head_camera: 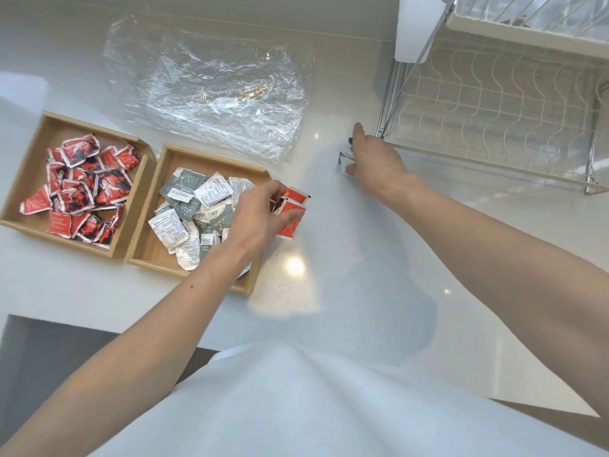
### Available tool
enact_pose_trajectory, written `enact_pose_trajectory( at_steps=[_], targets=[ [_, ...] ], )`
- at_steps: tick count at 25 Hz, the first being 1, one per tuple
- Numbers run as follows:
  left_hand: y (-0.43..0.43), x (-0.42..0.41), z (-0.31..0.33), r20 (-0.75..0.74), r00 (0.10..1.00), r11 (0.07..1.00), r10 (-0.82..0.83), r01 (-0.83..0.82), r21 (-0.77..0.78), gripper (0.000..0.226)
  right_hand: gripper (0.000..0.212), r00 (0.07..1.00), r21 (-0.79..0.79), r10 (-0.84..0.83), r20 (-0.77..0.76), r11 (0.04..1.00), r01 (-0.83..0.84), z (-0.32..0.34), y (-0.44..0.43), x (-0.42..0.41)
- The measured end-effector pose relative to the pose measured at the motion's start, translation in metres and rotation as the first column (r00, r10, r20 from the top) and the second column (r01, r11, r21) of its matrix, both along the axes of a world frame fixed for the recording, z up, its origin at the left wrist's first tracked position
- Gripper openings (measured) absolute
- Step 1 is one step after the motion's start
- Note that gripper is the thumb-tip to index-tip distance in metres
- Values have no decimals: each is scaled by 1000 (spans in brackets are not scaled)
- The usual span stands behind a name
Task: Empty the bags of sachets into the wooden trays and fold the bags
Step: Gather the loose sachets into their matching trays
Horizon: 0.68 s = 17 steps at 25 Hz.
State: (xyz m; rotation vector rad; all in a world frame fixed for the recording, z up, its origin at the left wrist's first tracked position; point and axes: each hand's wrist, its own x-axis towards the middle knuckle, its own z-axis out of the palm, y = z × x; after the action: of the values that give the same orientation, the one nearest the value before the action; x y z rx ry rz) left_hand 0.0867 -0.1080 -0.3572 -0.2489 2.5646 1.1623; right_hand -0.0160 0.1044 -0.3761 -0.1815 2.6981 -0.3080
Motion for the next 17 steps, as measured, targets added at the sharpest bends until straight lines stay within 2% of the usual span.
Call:
enact_pose_trajectory(
  at_steps=[2,5,7,11,17],
  targets=[
    [-6,11,7,-4,997,996,72,-72,49,24,66,998,122,66,-2,990,-65,4,-7,-13],
    [-18,23,13,-11,986,982,164,-162,96,20,40,992,245,117,53,961,-126,10,-17,-21],
    [-26,30,15,-4,978,973,209,-207,97,22,36,989,295,134,66,944,-148,11,-21,-23],
    [-43,40,12,-1,959,952,285,-282,120,25,36,989,275,147,12,950,-145,1,-18,-23],
    [-53,55,11,43,916,900,398,-400,172,32,31,974,200,226,28,953,-227,-3,-12,-3]
  ],
)
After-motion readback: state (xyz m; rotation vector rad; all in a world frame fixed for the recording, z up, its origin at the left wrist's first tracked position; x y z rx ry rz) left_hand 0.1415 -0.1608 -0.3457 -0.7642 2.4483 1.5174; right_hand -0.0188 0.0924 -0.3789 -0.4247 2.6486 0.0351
